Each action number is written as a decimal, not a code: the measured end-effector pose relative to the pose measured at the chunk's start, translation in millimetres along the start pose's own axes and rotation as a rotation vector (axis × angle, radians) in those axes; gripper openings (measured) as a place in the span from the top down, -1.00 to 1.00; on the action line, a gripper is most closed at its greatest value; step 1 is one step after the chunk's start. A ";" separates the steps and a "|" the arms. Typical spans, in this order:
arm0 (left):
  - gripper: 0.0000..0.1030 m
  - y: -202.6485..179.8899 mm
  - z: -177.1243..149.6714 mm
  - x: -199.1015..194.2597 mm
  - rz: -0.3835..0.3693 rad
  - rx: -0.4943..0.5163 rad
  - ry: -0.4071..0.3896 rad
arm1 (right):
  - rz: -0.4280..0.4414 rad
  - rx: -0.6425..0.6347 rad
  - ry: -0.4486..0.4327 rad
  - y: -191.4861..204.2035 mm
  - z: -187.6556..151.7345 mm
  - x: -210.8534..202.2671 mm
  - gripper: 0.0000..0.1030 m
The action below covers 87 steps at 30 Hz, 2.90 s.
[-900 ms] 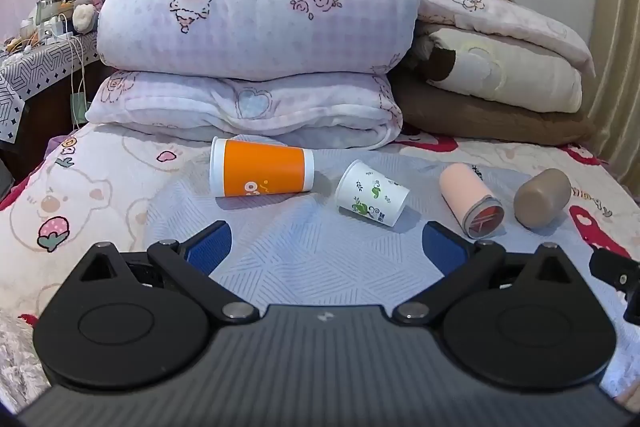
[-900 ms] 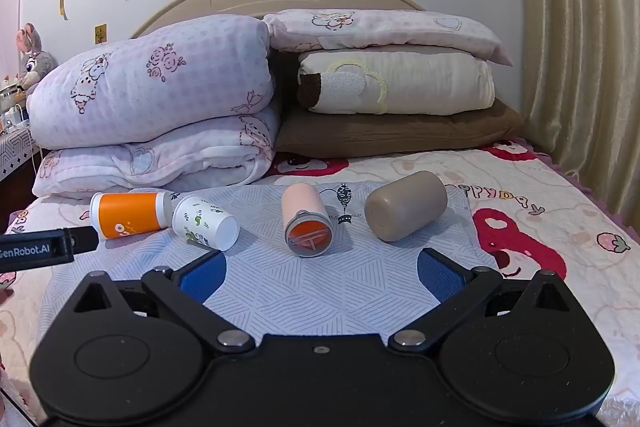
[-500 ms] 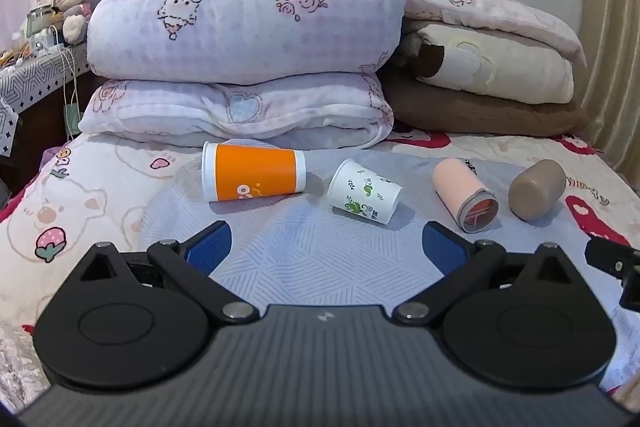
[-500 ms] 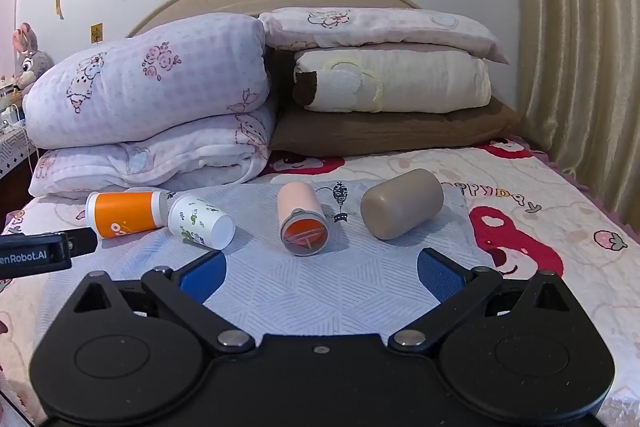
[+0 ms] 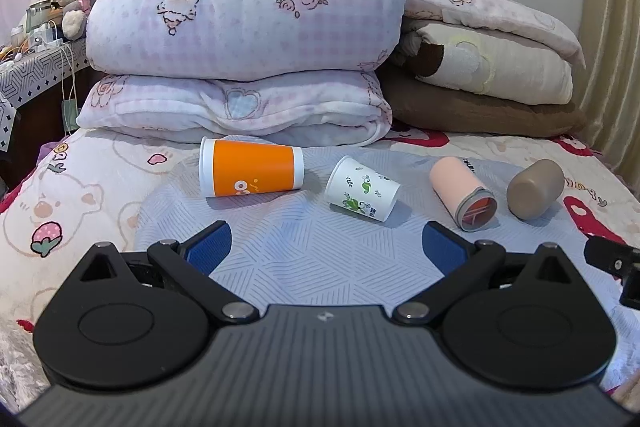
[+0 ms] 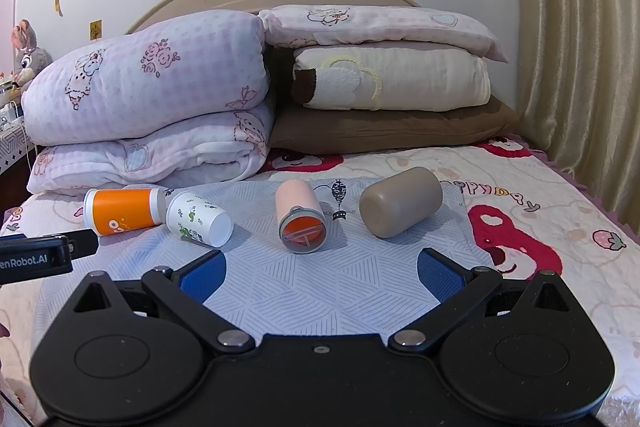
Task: Flip cup upright
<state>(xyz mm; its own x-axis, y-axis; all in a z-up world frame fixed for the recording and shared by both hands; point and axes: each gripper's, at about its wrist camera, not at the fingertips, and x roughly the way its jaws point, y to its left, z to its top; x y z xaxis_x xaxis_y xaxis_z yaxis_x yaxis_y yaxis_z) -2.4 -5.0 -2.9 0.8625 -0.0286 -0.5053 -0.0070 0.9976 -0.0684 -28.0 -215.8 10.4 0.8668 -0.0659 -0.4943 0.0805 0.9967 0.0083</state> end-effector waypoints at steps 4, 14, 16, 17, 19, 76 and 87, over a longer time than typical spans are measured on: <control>-1.00 1.4 -0.4 0.0 -0.002 0.003 -0.001 | 0.000 -0.001 0.001 0.2 0.4 0.0 -1.00; -1.00 2.4 -2.8 -0.2 0.009 0.000 -0.016 | -0.001 -0.005 0.005 1.0 -0.2 -0.2 -1.00; -1.00 2.7 -3.2 -0.4 0.011 -0.002 -0.017 | -0.001 -0.006 0.005 1.1 -0.1 0.0 -1.00; -1.00 2.7 -3.2 -0.6 0.011 -0.001 -0.017 | -0.001 -0.006 0.005 1.1 0.0 0.0 -1.00; -1.00 2.5 -3.1 -0.3 0.015 -0.002 -0.021 | -0.001 -0.007 0.006 1.7 -0.3 0.5 -1.00; -1.00 17.5 115.2 83.4 -0.060 -0.073 0.270 | 0.420 -0.401 0.178 40.4 87.1 47.6 -0.99; -0.97 42.5 86.5 155.9 -0.212 -0.343 0.380 | 0.605 -0.562 0.282 88.3 95.4 126.0 -0.88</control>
<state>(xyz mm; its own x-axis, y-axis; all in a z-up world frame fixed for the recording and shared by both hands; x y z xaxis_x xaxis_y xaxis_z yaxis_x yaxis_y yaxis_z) 175.5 38.3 -10.2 0.6203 -0.3103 -0.7204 -0.0724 0.8919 -0.4465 135.3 -140.6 31.7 0.5221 0.4228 -0.7407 -0.6735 0.7372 -0.0540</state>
